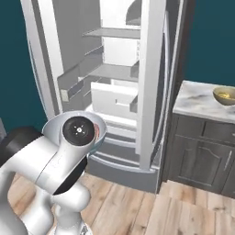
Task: Place the bowl with the onion and potato on the second highest shelf of the fridge. Place the bowl with the chicken drumstick and steak on the top shelf of the fridge.
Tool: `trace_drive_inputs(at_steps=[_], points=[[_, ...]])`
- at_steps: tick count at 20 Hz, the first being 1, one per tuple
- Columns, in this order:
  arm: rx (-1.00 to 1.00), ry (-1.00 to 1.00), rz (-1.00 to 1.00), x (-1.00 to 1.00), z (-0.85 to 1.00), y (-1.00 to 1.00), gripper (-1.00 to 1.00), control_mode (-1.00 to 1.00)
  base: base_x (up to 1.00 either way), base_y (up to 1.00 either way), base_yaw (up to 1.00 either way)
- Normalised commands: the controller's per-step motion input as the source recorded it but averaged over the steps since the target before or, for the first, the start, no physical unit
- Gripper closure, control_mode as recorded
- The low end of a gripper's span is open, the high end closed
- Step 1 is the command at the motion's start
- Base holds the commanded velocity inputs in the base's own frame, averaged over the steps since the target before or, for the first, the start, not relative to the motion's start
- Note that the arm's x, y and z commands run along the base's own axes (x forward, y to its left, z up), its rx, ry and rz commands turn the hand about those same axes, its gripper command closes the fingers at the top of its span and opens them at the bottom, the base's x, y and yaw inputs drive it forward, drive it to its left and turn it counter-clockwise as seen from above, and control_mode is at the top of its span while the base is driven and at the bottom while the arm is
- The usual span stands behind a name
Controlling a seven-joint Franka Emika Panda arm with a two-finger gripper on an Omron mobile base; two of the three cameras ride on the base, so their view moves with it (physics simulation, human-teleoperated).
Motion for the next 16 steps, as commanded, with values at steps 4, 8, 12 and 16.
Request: trace_drive_inputs(at_steps=[4, 8, 12, 16], points=[[0.0, 0.0, 0.0, 0.0, 0.0, 0.0, 1.0, 1.0, 1.0, 0.95, -0.55], [0.0, 0.0, 0.0, 0.0, 0.0, 0.0, 1.0, 1.0, 0.79, 0.73, -0.35], [0.0, 0.0, 0.0, 0.0, 0.0, 0.0, 1.0, 1.0, 0.56, 0.31, -0.08], [0.0, 0.0, 0.0, 0.0, 0.0, 0.0, 1.0, 1.0, 0.56, -0.24, 0.0]])
